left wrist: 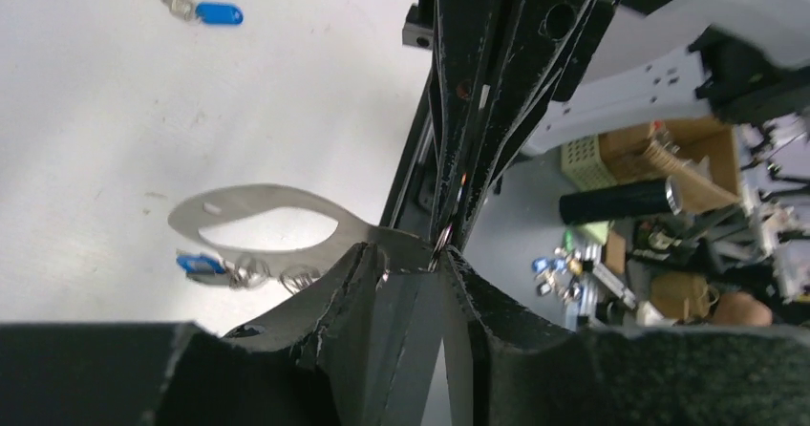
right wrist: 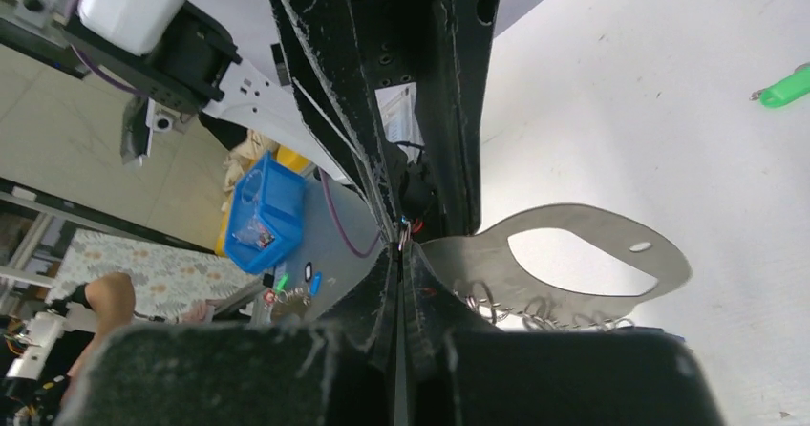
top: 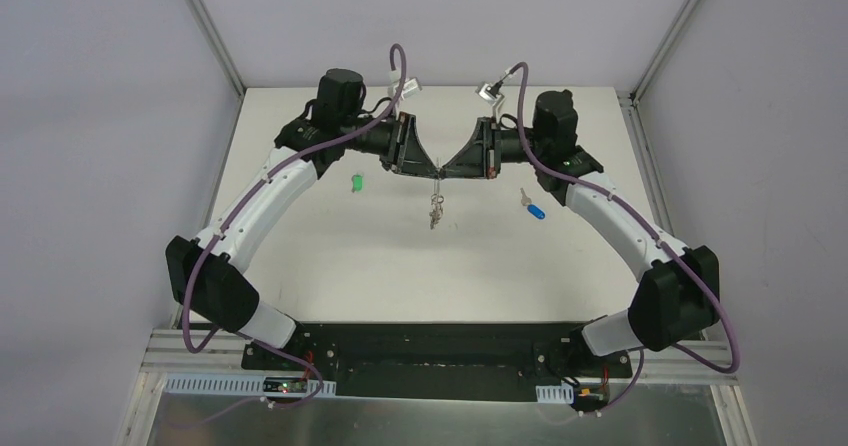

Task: Put the keys on the keyring
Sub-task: Adjust the keyring.

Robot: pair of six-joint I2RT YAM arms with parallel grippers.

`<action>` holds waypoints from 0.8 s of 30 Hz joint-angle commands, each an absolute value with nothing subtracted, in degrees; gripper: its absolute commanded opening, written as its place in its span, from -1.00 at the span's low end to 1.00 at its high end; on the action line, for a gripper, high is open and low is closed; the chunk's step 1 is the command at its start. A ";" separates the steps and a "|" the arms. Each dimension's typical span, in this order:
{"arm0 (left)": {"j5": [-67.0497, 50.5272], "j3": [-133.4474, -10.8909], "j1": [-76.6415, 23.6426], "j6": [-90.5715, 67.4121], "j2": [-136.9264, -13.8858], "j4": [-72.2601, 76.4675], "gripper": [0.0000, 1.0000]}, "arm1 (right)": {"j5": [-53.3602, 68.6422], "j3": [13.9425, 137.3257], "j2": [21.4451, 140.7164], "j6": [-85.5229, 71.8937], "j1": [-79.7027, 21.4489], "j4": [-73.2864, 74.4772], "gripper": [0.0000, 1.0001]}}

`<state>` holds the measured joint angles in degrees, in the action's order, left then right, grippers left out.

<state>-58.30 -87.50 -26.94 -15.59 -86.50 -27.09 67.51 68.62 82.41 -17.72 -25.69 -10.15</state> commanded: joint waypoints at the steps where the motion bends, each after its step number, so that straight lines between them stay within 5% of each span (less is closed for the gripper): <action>1: -62.75 -82.38 -26.33 -31.92 -82.73 -2.76 -0.37 | 66.80 67.39 82.80 -32.59 -24.16 -28.62 -1.00; 7: -62.64 -80.29 -26.04 -34.90 -82.40 2.00 -0.39 | 66.54 65.69 83.28 -37.62 -23.42 -35.44 -1.00; 15: -63.19 -77.65 -25.94 -39.74 -82.26 8.45 -0.71 | 65.39 63.85 83.24 -40.75 -22.28 -39.33 -1.00; 18: -63.35 -77.17 -26.00 -42.46 -82.72 11.25 -1.00 | 64.76 63.28 83.48 -40.78 -22.25 -39.68 -1.00; 21: -63.64 -78.08 -26.01 -42.51 -83.09 10.01 -1.00 | 64.35 62.89 83.79 -40.09 -22.22 -39.61 -0.99; 24: -63.50 -82.88 -26.26 -32.19 -83.80 -4.98 -1.00 | 64.80 63.14 83.18 -36.99 -21.49 -37.68 -0.69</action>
<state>-61.54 -77.45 -25.76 -39.64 -84.62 4.36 65.56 62.96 83.35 -39.48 -21.61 -35.33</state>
